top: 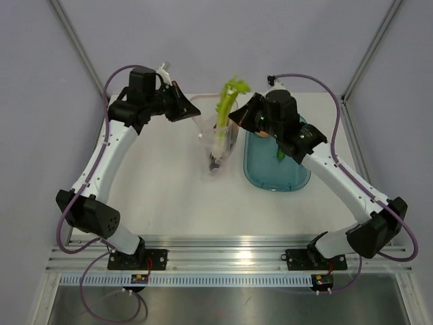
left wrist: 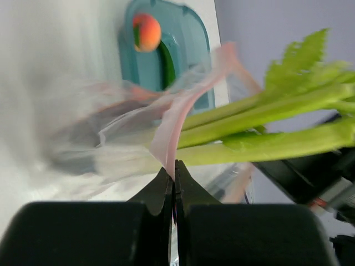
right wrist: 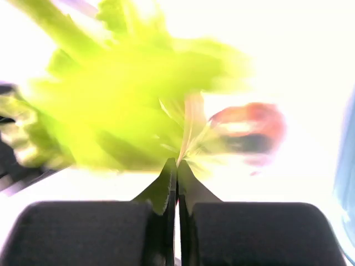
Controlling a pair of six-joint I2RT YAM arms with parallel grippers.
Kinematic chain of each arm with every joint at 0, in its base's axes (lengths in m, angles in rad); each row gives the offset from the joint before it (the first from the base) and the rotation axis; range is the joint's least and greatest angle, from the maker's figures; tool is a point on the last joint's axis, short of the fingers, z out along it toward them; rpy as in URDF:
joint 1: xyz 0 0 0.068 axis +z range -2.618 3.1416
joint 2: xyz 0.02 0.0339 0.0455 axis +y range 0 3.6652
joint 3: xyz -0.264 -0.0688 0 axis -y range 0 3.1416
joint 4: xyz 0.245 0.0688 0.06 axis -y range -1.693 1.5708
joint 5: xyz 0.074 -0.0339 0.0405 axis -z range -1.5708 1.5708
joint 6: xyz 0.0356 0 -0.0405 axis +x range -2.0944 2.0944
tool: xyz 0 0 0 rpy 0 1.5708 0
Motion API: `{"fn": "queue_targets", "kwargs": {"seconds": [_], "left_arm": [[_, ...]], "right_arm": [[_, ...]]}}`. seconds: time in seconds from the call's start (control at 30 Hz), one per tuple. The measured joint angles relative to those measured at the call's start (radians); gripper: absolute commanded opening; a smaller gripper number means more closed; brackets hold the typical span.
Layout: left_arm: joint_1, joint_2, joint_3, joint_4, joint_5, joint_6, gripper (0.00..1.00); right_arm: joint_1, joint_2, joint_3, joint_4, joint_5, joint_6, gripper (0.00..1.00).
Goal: Place the food in the zip-top bag and seal the zipper
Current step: Adjust the zipper food storage bag at the center of the board.
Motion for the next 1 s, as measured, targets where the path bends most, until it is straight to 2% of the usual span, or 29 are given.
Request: {"fn": "queue_targets", "kwargs": {"seconds": [0.1, 0.2, 0.37, 0.5, 0.67, 0.8, 0.9, 1.0], "left_arm": [[0.071, -0.009, 0.054, -0.03, -0.003, 0.027, 0.0], [0.095, -0.034, 0.082, -0.034, -0.006, 0.056, 0.0], [0.081, -0.074, 0.011, -0.026, -0.002, 0.088, 0.0], [0.079, -0.041, -0.044, -0.06, -0.002, 0.105, 0.0], [0.08, -0.023, -0.014, -0.096, -0.003, 0.129, 0.0], [0.08, -0.031, 0.01, -0.093, -0.003, 0.146, 0.0], [0.08, -0.042, -0.013, -0.078, -0.002, 0.15, 0.0], [0.08, -0.04, -0.055, -0.083, -0.001, 0.16, 0.0]], "right_arm": [[0.032, 0.032, 0.177, -0.036, -0.058, -0.061, 0.0], [0.077, 0.032, 0.263, -0.032, -0.097, -0.106, 0.0], [0.092, 0.06, 0.18, -0.026, -0.107, -0.13, 0.0], [0.091, 0.144, 0.093, -0.091, -0.082, -0.137, 0.0], [0.091, 0.166, 0.139, -0.18, -0.038, -0.173, 0.0], [0.091, 0.097, 0.183, -0.17, -0.015, -0.198, 0.0], [0.092, 0.05, 0.171, -0.159, 0.0, -0.209, 0.0], [0.092, 0.071, 0.152, -0.164, 0.016, -0.216, 0.0]]}}
